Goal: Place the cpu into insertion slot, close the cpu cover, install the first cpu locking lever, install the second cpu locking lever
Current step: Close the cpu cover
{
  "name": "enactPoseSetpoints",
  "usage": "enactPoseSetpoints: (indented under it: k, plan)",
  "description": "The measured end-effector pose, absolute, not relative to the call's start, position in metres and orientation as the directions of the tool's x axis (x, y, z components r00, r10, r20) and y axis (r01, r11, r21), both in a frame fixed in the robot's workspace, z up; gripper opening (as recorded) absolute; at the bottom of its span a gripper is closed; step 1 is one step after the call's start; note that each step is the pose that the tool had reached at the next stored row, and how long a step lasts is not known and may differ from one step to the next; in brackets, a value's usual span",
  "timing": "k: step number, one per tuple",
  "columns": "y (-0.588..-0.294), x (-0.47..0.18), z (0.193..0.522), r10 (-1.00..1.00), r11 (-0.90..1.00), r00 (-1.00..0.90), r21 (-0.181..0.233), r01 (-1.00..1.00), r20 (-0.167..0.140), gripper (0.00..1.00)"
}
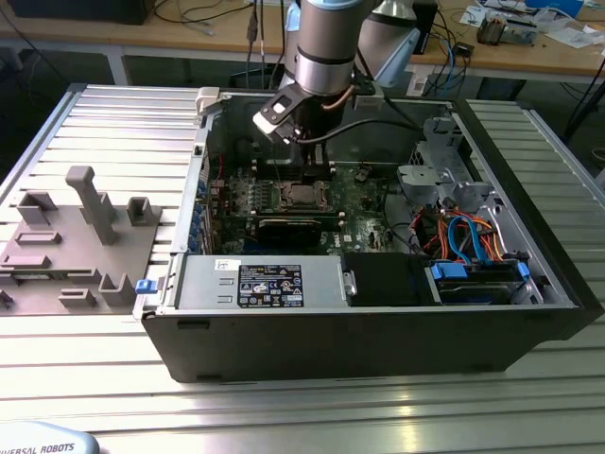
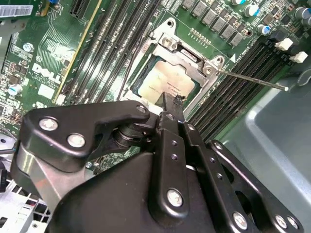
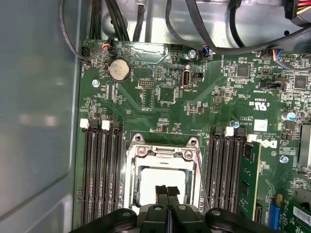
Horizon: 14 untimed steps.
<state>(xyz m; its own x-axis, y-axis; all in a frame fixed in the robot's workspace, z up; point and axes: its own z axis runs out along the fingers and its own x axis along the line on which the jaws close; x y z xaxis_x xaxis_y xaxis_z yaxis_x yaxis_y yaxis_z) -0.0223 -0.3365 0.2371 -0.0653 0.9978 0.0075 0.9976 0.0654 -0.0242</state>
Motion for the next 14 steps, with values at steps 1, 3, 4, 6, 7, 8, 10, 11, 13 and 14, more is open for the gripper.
enactPoseSetpoints:
  k: [1, 3, 4, 6, 7, 8, 10, 11, 13, 14]
  plan:
    - [-0.337, -0.022, 0.238, 0.998, 0.065, -0.065, -0.024, 0.998, 0.008, 0.11]
    - [-0.337, -0.022, 0.241, 0.998, 0.065, -0.065, -0.024, 0.998, 0.008, 0.11]
    - [-0.337, -0.022, 0.242, 0.998, 0.065, -0.065, -0.024, 0.998, 0.009, 0.11]
    - [-0.337, -0.022, 0.245, 0.998, 0.065, -0.065, -0.024, 0.998, 0.009, 0.11]
    - [-0.337, -0.022, 0.246, 0.998, 0.065, -0.065, -0.024, 0.998, 0.010, 0.11]
    - [-0.337, -0.022, 0.247, 0.998, 0.065, -0.065, -0.024, 0.998, 0.010, 0.11]
    - [-0.337, -0.022, 0.249, 0.998, 0.065, -0.065, -0.024, 0.998, 0.011, 0.11]
    - [-0.337, -0.022, 0.251, 0.998, 0.066, -0.065, -0.024, 0.998, 0.012, 0.11]
    - [-0.337, -0.022, 0.252, 0.998, 0.066, -0.065, -0.024, 0.998, 0.013, 0.11]
    - [-0.336, -0.022, 0.252, 0.998, 0.066, -0.065, -0.024, 0.998, 0.013, 0.11]
